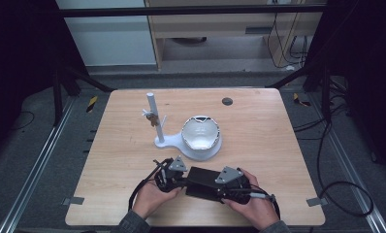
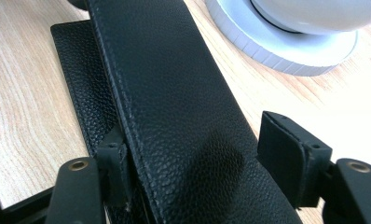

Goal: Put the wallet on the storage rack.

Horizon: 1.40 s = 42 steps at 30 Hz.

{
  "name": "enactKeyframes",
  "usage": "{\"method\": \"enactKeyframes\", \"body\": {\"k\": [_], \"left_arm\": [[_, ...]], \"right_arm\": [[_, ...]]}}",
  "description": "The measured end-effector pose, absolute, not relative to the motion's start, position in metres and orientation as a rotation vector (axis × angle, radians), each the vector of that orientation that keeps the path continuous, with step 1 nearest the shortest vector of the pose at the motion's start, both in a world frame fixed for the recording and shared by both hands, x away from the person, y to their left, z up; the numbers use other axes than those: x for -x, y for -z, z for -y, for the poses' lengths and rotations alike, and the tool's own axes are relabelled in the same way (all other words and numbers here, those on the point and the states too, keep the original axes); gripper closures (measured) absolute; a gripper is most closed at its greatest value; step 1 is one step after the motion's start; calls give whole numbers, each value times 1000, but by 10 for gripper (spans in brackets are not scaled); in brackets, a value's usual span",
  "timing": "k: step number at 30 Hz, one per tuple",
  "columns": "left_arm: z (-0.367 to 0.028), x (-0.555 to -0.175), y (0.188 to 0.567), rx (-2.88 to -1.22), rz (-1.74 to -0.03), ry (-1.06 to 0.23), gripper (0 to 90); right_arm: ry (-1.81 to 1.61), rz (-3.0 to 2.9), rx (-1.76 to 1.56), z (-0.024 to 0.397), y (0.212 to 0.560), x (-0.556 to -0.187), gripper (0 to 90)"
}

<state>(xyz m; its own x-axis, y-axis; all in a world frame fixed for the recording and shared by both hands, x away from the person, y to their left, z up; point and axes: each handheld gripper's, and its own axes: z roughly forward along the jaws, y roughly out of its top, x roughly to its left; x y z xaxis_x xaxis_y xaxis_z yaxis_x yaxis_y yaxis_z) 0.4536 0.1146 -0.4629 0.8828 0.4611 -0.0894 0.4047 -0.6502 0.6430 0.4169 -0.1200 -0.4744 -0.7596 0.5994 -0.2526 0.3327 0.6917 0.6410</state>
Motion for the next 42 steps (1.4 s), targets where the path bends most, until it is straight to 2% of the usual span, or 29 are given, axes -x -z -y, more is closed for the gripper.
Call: {"method": "enactKeyframes", "body": {"k": [14, 17, 20, 23, 26, 28, 32, 37, 42], "left_arm": [[-113, -455, 456, -2336, -623, -109, 883], [-113, -456, 454, -2332, -627, -105, 881], [-112, -456, 452, -2336, -629, -97, 861], [-113, -455, 450, -2332, -644, -114, 742], [-116, -455, 447, -2326, -668, -138, 497], [-118, -457, 445, -2336, -675, -156, 327], [-122, -458, 440, -2316, -646, -175, 146], [-123, -461, 431, -2325, -633, -232, 116], [-118, -464, 425, -2341, -610, -227, 108]], "right_arm": [[-752, -2480, -688, 114, 478, -420, 363], [-738, -2462, -688, 115, 477, -421, 447], [-713, -2445, -659, 116, 476, -421, 584], [-697, -2425, -605, 116, 474, -421, 708], [-680, -2410, -546, 116, 470, -421, 794], [-676, -2409, -516, 117, 467, -421, 818], [-690, -2404, -492, 123, 462, -421, 840], [-788, -2380, -525, 140, 455, -421, 841], [-886, -2327, -582, 155, 450, -423, 842]]}}
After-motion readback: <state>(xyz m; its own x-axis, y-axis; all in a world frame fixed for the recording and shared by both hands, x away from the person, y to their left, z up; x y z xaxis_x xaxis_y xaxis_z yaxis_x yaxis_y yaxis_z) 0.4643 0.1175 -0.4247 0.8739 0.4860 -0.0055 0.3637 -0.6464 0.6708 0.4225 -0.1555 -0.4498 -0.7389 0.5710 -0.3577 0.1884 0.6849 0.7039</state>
